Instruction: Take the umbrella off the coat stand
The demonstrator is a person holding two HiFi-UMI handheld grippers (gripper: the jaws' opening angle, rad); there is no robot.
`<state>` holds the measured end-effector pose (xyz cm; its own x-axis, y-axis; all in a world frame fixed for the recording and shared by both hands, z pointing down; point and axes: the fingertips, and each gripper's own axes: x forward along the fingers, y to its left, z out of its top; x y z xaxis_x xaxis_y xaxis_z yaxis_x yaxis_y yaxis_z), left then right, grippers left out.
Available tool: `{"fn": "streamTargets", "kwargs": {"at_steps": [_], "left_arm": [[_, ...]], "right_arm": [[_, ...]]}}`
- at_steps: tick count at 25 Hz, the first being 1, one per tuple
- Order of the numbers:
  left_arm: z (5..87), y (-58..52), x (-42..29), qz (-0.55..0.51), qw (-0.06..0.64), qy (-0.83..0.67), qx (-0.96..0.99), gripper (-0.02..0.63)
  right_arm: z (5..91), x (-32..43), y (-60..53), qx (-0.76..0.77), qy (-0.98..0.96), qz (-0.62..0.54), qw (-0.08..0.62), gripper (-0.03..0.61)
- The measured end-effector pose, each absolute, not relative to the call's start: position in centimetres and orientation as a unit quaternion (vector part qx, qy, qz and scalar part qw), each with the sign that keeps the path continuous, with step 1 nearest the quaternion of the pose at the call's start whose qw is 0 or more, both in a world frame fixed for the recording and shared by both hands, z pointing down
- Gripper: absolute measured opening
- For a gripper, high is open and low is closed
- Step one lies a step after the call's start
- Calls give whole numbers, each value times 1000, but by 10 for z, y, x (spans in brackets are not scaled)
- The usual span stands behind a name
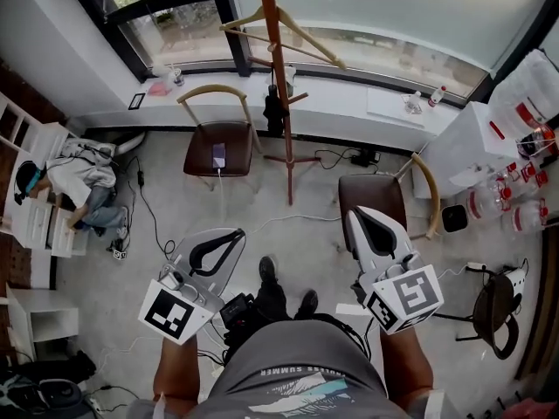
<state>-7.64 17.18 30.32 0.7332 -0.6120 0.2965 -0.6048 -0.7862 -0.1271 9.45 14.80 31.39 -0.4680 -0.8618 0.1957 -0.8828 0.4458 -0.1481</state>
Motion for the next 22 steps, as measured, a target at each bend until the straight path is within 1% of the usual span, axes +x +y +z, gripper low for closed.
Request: {"fn": "streamTargets", "kwargs": {"at_steps": [7, 22], "left_arm": [[294, 122, -82, -145, 22, 283, -948, 3], [299, 30, -109, -131, 27, 214, -968, 3]], "right_arm": [[308, 88, 123, 556, -822, 112, 50, 2], [304, 62, 59, 620, -776, 109, 48, 2]]}}
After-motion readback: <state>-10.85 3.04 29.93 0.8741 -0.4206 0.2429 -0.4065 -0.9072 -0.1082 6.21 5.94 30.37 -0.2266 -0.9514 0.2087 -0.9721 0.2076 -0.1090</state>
